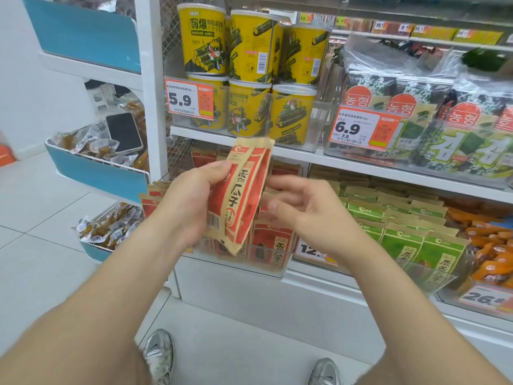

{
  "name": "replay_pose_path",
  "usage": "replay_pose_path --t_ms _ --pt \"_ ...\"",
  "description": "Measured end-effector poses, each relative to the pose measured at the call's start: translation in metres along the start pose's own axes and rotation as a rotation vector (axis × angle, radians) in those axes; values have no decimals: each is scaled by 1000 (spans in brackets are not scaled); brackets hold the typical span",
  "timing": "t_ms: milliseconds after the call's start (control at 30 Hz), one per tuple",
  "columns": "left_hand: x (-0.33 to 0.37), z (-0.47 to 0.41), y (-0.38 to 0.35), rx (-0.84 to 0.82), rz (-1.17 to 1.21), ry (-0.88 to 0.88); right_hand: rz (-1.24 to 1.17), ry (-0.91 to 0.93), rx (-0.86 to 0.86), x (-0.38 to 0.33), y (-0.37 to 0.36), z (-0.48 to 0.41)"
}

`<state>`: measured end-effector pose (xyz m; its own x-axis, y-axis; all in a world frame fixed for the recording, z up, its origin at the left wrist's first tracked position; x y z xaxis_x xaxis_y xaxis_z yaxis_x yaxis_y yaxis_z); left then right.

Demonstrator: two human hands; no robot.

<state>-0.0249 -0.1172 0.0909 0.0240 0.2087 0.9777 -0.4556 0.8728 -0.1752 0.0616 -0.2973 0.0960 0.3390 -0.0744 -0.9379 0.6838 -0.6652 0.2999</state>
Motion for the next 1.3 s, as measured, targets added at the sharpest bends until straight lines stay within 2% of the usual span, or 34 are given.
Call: replay_pose_path --t_ms 67,167,300,367,500,567,633,700,767,833,900,1000,1167,1300 --pt "-2 -2 -3 -85 -142 44 32 103 70 -1 5 -4" --pt "-7 -6 -9 -156 -285 81 26 196 -19 -2 4 -11" --pt "-3 -9 -9 -156 -428 80 38 207 25 2 14 -23" --pt "3 -15 -1 -124 -417 75 -17 219 65 1 20 -25" --pt "15 -36 31 105 -149 17 84 309 394 0 43 -28" --pt "18 -44 46 242 -238 -49 164 402 587 -2 47 -28" --pt "18 -51 54 331 -456 -159 294 500 679 -5 43 -31" --pt "15 -57 51 335 -724 -315 449 548 652 -1 31 -43" --pt "9 -65 43 265 -1003 -434 612 567 567 8 17 -60" --pt "0 -74 35 153 -1229 -502 791 582 480 16 2 -76" --pt "-9 -84 33 30 -1372 -493 934 560 430 20 -10 -90" --pt "-17 -96 38 -47 -1454 -393 1071 425 344 27 -21 -111" --pt "-20 -100 37 -46 -1555 -365 1105 -13 28 53 -32 -138" --pt "-20 -99 39 -5 -1581 -374 1225 -97 15 52 -35 -149"
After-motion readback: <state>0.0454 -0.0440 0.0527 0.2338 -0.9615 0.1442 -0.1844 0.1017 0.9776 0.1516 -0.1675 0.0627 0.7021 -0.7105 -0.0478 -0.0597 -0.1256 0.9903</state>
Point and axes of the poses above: each hand's wrist, its own z-axis away from the middle knuckle, its own y-axis out of the back of the hand, x = y × z, the point moved 4 cm from there along -z, towards the middle knuckle, and after that the axes turned 6 degrees about -z, right-handed, at the moved point
